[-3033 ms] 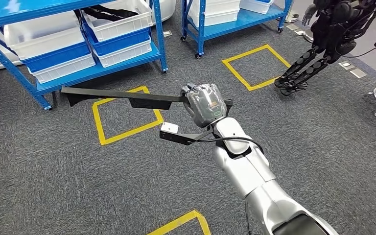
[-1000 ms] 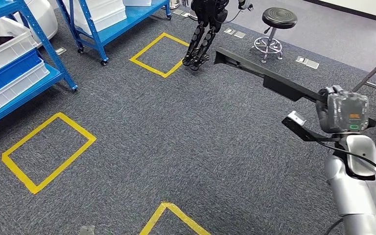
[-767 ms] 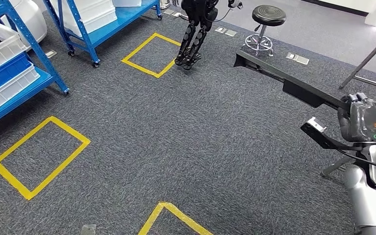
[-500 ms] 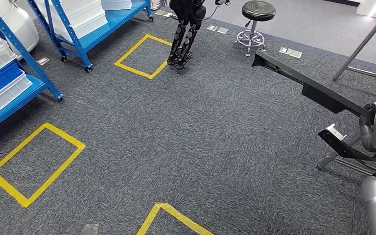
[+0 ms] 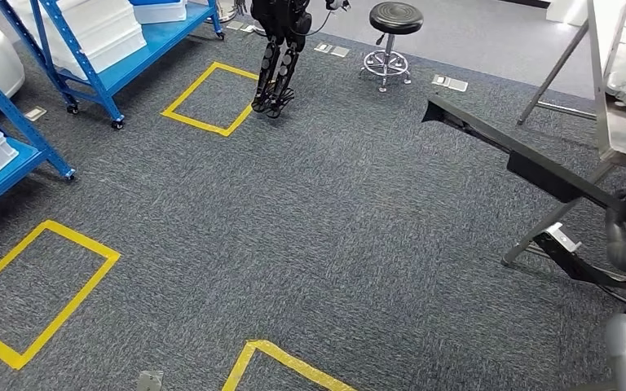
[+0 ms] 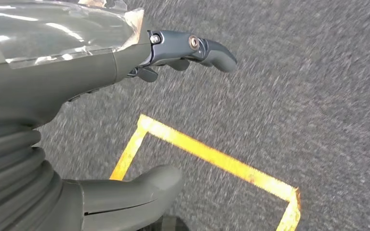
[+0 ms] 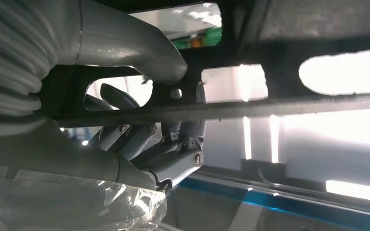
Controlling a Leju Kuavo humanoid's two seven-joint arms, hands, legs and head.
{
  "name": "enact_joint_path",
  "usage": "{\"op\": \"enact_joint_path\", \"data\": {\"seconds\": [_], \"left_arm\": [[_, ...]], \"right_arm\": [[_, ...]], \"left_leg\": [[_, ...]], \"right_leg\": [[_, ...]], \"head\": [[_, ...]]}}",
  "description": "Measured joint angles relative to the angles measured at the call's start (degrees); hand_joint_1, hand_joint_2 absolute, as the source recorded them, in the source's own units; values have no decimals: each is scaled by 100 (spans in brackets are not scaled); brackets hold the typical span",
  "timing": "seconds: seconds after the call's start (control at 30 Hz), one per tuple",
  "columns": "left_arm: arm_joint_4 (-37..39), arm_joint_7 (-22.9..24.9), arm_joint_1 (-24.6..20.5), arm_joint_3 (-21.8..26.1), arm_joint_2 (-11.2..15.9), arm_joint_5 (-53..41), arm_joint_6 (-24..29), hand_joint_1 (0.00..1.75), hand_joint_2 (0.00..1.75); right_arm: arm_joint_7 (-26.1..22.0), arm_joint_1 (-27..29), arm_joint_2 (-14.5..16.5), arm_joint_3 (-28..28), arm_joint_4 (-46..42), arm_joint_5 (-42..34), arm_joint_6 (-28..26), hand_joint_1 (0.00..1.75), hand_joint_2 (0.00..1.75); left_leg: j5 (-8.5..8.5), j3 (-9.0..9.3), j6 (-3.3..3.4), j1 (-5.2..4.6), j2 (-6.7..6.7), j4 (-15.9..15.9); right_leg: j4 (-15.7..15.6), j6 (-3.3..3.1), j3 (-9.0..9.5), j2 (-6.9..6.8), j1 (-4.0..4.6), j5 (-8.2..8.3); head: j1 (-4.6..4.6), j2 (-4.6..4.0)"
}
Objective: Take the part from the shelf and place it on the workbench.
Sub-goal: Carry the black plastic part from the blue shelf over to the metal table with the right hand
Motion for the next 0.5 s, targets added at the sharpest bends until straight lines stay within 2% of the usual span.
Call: {"op": "enact_joint_path", "data": {"seconds": [0.07, 0.1, 0.13, 0.17, 0.2, 0.23, 0.27, 0.3, 0.33, 0.37, 0.43, 0.5], "left_arm": [[-1, -9, -1, -2, -6, -13, -7, 0, 175], [0, -27, 0, -2, -11, -15, -12, 0, 175], [-1, -57, 0, -1, -17, -13, -16, 0, 175], [-2, -101, -3, 1, -25, 0, -19, 0, 175], [-3, -149, -9, 3, -34, 23, -20, 0, 175], [-5, -195, -20, 7, -42, 54, -22, 0, 175], [-7, -231, -35, 10, -37, 83, -24, 0, 175], [-9, -259, -51, 13, -41, 99, -25, 0, 175], [-12, -278, -69, 15, -41, 104, -25, 0, 175], [-15, -291, -84, 15, -42, 98, -25, 0, 175], [-21, -304, -108, 15, -57, 85, -24, 0, 175], [-25, -305, -125, 15, -64, 81, -16, 0, 175]], "right_arm": [[-2, 79, 4, -115, -66, -57, 5, 171, 175], [-5, 135, 8, -171, -92, -97, 7, 171, 175], [-17, 208, 9, -234, -116, -145, 9, 171, 175], [-48, 292, 5, -302, -141, -200, 8, 171, 175], [-90, 382, 0, -376, -176, -258, 2, 171, 175], [-136, 475, -4, -455, -221, -309, -7, 171, 175], [-180, 563, 4, -533, -266, -352, -17, 171, 175], [-212, 644, 12, -609, -318, -376, -31, 171, 175], [-234, 720, 26, -671, -359, -385, -44, 171, 175], [-251, 792, 42, -722, -393, -388, -58, 171, 175], [-275, 914, 64, -796, -452, -381, -81, 171, 175], [-291, 986, 80, -852, -504, -382, -87, 171, 175]], "left_leg": [[44, 7, 13, 3, 81, -59], [46, -2, 14, 0, 124, -56], [44, -9, 9, -2, 169, -51], [39, -14, 0, 0, 208, -43], [28, -18, -19, 9, 242, -24], [6, -24, -54, 15, 276, 12], [-23, -35, -97, 10, 301, 53], [-56, -45, -143, 3, 325, 99], [-85, -53, -181, -12, 349, 136], [-102, -57, -203, -23, 373, 153], [-139, -71, -237, 1, 400, 198], [-360, -187, -278, 42, 282, 476]], "right_leg": [[721, -25, -343, -148, -23, -333], [1065, -9, -496, -173, -40, -456], [1279, 29, -580, -190, -61, -518], [1236, 87, -533, -208, -88, -482], [940, 159, -355, -244, -121, -366], [492, 225, -102, -317, -155, -235], [121, 266, 107, -392, -161, -127], [-137, 255, 253, -434, -152, -59], [-237, 212, 306, -452, -135, -43], [-207, 154, 291, -421, -115, -40], [-199, 58, 279, -341, -135, -27], [-199, -24, 263, -271, -141, -1]], "head": [[25, 0], [35, 0], [35, 0], [34, 0], [35, 0], [35, 0], [38, 0], [38, 0], [34, 0], [25, 0], [3, 0], [-7, 0]]}}
